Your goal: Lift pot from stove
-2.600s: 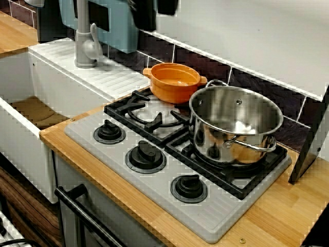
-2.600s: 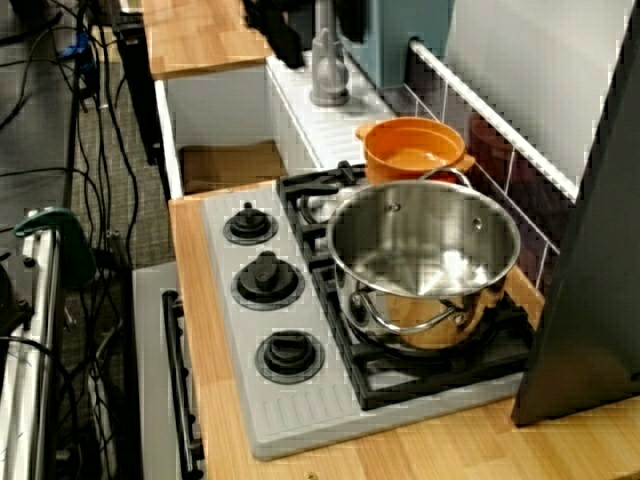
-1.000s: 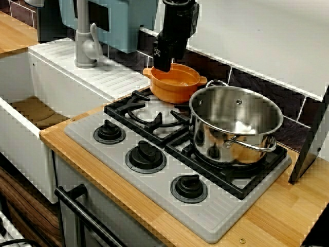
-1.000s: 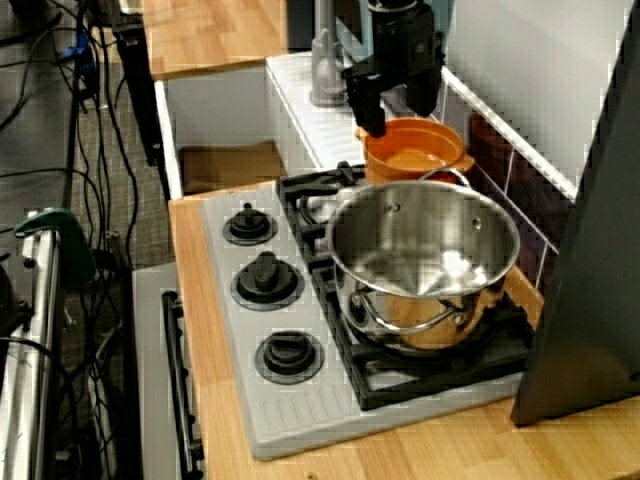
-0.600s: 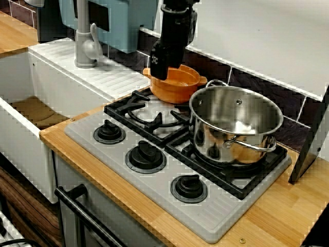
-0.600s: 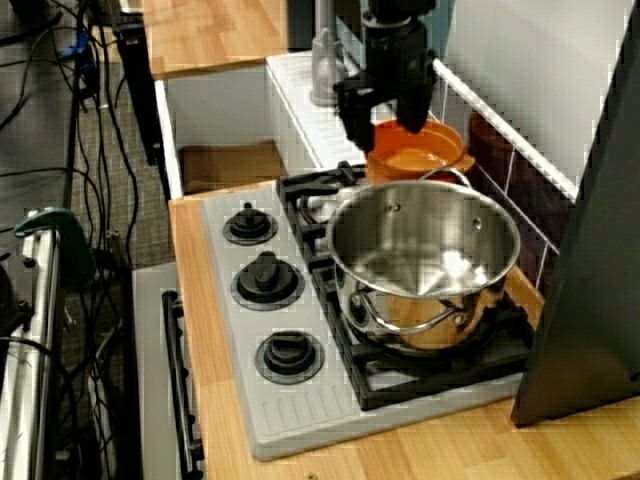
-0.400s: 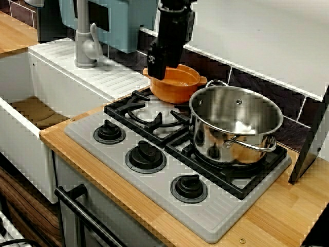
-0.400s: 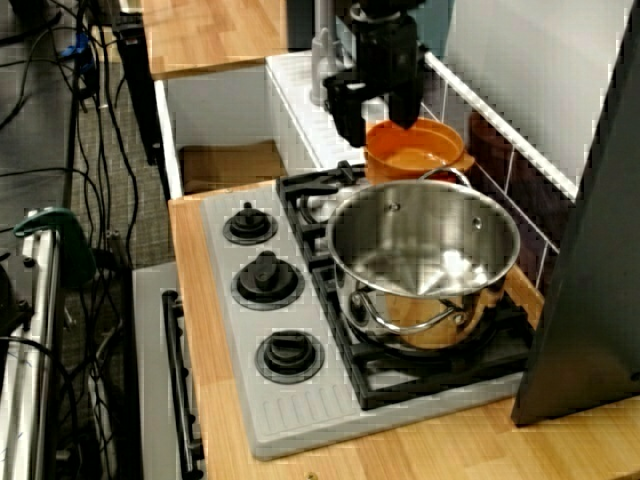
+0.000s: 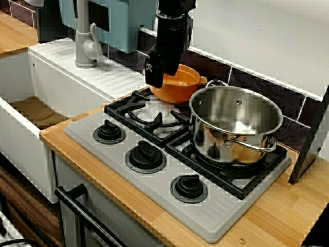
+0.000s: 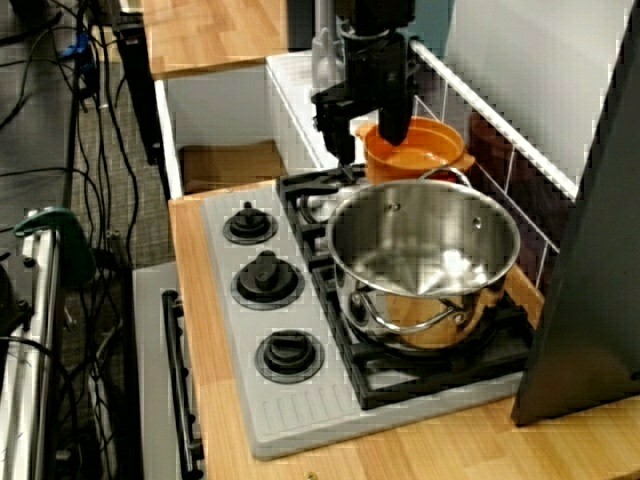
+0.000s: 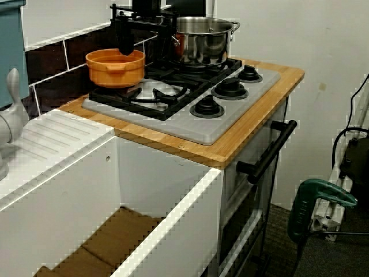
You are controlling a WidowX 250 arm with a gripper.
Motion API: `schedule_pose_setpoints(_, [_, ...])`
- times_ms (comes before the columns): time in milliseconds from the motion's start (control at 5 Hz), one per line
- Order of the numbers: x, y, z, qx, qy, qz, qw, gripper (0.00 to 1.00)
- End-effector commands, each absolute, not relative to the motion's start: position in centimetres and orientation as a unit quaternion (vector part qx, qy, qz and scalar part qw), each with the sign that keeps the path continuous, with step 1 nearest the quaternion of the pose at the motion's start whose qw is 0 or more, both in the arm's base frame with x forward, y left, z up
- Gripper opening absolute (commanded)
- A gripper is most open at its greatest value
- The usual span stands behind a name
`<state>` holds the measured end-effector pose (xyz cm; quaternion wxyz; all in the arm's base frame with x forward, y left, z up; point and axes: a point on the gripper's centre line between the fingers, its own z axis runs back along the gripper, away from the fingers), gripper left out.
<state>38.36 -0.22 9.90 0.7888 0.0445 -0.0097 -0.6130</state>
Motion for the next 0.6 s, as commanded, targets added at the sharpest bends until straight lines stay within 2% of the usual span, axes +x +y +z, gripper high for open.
schedule_pose_setpoints(0, [39.0,0.4,11.6,0.075,-0.042,-0.602,0.794,1.00])
schedule_pose_setpoints(400, [38.7,0.9,10.3,0.075,-0.033,-0.602,0.795,1.00])
